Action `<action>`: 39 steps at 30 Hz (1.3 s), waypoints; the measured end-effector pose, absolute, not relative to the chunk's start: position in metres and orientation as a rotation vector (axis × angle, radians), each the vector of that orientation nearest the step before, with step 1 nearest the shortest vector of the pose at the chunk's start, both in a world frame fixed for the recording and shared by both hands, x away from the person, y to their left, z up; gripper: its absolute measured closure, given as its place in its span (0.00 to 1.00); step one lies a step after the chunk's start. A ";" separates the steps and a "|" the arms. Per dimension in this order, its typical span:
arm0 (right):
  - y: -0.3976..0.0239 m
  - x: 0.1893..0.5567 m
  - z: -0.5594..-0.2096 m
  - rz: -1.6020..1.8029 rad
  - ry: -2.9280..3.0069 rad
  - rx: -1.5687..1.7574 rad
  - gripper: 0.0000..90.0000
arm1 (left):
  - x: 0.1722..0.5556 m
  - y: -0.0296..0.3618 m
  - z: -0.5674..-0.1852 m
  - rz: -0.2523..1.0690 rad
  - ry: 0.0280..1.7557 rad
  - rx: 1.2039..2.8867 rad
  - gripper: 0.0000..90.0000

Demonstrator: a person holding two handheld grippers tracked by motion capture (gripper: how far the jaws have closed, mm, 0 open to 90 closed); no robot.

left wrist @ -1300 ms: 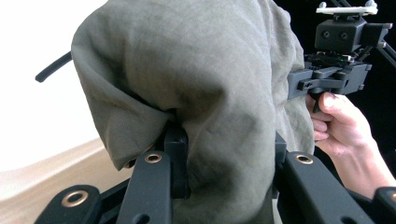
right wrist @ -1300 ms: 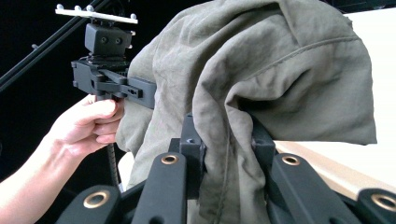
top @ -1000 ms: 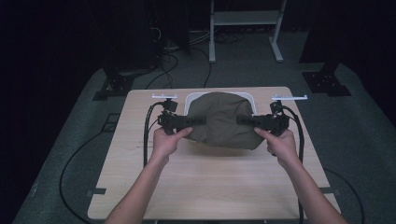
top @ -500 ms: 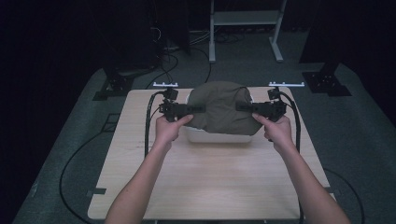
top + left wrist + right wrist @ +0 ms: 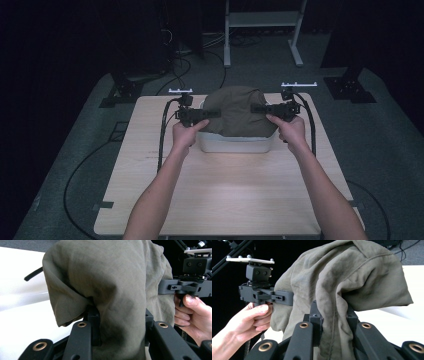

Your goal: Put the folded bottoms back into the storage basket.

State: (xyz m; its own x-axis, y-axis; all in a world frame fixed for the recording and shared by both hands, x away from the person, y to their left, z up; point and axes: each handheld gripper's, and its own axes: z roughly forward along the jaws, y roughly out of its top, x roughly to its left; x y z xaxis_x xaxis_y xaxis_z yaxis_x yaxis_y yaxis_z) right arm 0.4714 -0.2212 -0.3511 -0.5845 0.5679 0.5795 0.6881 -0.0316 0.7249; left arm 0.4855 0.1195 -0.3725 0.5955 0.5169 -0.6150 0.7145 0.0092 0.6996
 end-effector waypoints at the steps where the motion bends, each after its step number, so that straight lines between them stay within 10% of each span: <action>1: -0.221 0.471 -0.351 -1.694 -2.108 -1.375 0.84 | 0.486 0.119 -0.372 -0.209 1.041 1.648 0.72; 39: -0.210 0.509 -0.392 -1.518 -2.097 -1.526 0.85 | 0.509 0.115 -0.412 -0.165 1.202 1.705 0.71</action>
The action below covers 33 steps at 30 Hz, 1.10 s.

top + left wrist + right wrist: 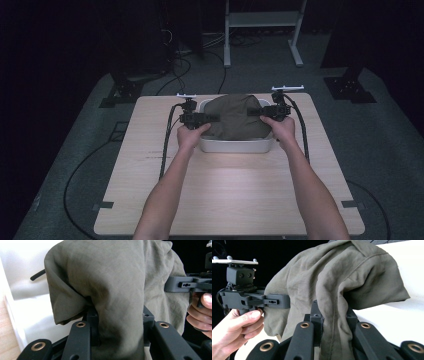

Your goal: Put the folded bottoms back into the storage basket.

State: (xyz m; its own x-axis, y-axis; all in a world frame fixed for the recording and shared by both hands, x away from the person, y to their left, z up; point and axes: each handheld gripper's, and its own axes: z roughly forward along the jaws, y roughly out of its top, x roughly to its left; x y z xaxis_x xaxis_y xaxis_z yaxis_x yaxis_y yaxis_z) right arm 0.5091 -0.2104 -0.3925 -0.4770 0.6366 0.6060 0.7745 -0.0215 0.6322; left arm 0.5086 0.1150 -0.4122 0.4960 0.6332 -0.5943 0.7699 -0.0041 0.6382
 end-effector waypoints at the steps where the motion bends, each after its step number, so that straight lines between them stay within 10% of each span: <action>1: -0.210 0.509 -0.392 -1.518 -2.097 -1.526 0.85 | 0.509 0.115 -0.412 -0.165 1.202 1.705 0.71; 33: -0.203 0.514 -0.413 -1.412 -2.140 -1.540 0.84 | 0.506 0.109 -0.417 -0.044 1.251 1.817 0.69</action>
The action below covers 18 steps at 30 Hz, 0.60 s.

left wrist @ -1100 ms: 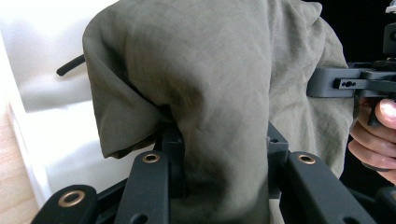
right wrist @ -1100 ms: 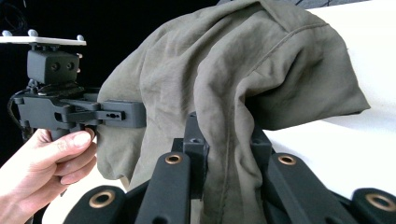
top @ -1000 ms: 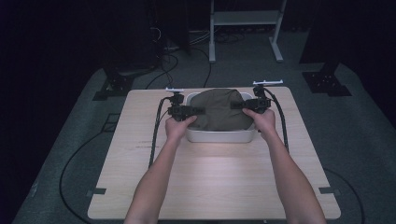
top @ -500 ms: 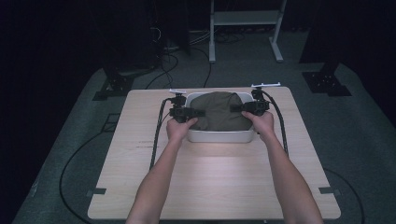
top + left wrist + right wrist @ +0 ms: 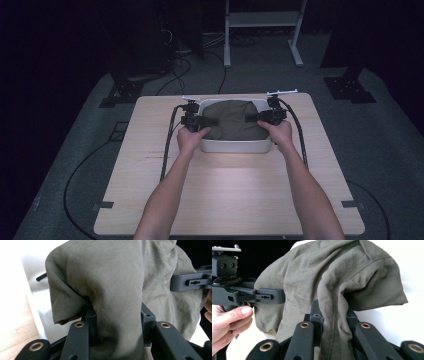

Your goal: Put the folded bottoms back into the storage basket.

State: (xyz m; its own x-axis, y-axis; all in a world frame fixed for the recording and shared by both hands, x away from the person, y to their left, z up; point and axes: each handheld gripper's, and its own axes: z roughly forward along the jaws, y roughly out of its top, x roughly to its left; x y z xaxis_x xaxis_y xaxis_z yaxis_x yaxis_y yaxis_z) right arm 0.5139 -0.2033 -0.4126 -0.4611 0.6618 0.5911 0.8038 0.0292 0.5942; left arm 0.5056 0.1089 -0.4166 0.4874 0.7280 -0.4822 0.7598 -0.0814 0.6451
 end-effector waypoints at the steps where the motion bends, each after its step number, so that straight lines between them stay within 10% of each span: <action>1: -0.203 0.514 -0.412 -1.409 -2.144 -1.540 0.84 | 0.505 0.109 -0.417 -0.040 1.251 1.823 0.69; 18: -0.200 0.515 -0.418 -1.386 -2.152 -1.544 0.84 | 0.503 0.111 -0.412 0.011 1.261 1.844 0.69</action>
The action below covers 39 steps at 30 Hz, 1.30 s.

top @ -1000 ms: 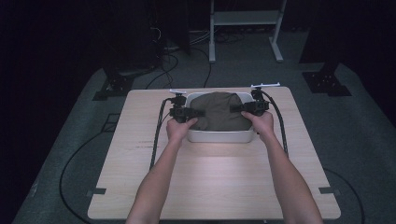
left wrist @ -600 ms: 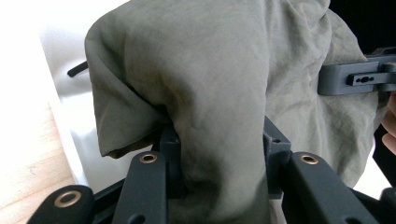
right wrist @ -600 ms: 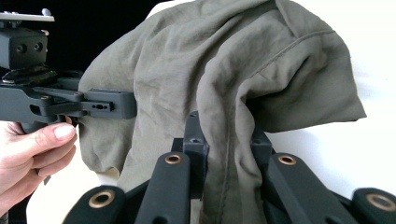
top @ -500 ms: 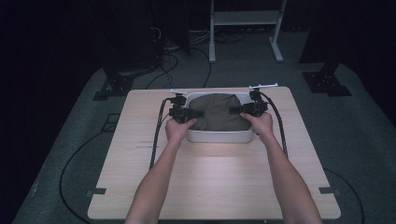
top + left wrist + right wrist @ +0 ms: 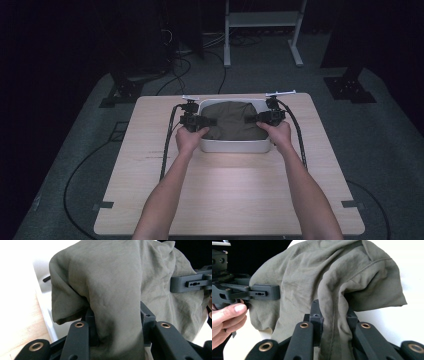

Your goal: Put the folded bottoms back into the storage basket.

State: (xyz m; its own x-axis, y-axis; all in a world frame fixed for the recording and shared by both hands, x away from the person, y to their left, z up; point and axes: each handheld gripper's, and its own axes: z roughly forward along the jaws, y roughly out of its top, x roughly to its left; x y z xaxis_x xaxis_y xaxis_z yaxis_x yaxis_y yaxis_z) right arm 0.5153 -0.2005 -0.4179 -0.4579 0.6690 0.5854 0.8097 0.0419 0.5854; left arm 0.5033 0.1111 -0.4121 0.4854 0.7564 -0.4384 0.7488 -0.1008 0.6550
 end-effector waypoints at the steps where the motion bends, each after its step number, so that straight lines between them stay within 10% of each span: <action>1: -0.200 0.515 -0.418 -1.383 -2.159 -1.545 0.84 | 0.503 0.111 -0.412 0.020 1.266 1.845 0.68; 39: -0.229 0.502 -0.393 -1.366 -2.313 -1.717 0.76 | 0.492 0.143 -0.394 0.095 1.300 1.745 0.59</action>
State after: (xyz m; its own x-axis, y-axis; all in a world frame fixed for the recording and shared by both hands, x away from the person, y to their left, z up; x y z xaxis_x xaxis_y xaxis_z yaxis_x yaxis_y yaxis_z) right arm 0.5023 -0.2288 -0.3934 -0.4193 0.8008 0.4277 0.7612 0.0533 0.6464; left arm 0.4921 0.1429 -0.3937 0.4379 0.7866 -0.4353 0.7152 -0.0114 0.6988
